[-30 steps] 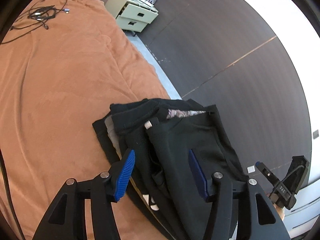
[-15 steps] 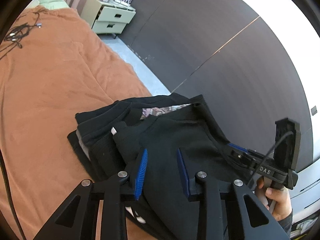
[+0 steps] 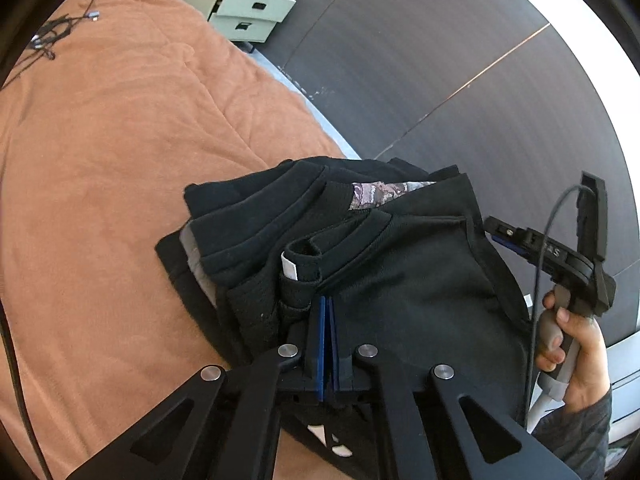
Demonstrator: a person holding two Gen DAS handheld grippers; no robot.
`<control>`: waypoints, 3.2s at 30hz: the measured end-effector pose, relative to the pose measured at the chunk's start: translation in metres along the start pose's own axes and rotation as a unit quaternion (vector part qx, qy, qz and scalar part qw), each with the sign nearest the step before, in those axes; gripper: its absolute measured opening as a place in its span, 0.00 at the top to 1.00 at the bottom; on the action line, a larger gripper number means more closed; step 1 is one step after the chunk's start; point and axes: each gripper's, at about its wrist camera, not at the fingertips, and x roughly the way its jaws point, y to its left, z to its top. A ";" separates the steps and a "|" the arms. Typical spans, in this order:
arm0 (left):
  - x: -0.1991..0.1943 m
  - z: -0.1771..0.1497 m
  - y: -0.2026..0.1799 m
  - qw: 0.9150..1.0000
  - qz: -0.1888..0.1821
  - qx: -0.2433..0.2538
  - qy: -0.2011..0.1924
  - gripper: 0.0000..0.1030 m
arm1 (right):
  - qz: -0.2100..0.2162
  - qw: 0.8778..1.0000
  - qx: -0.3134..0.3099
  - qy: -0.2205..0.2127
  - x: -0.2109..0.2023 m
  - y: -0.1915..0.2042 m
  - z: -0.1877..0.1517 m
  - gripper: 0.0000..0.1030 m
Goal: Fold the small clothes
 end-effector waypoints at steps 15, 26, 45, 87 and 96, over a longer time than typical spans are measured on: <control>-0.089 -0.031 -0.033 0.999 0.035 0.010 -0.029 0.62 | 0.035 0.998 -0.029 -0.038 -0.102 -0.027 -0.092 0.47; -0.178 -0.085 -0.069 0.994 0.066 0.046 -0.075 0.11 | 0.006 0.997 -0.027 -0.077 -0.196 -0.017 -0.160 0.19; -0.342 -0.224 -0.119 0.973 0.095 0.118 -0.175 0.00 | 0.039 0.987 -0.029 -0.153 -0.323 -0.002 -0.298 0.00; -0.467 -0.563 -0.111 0.892 0.251 0.127 -0.354 0.00 | 0.157 0.948 -0.135 -0.241 -0.367 -0.025 -0.515 0.00; -0.470 -0.576 -0.114 0.891 0.240 0.121 -0.367 0.00 | 0.164 0.945 -0.137 -0.247 -0.366 -0.022 -0.538 0.00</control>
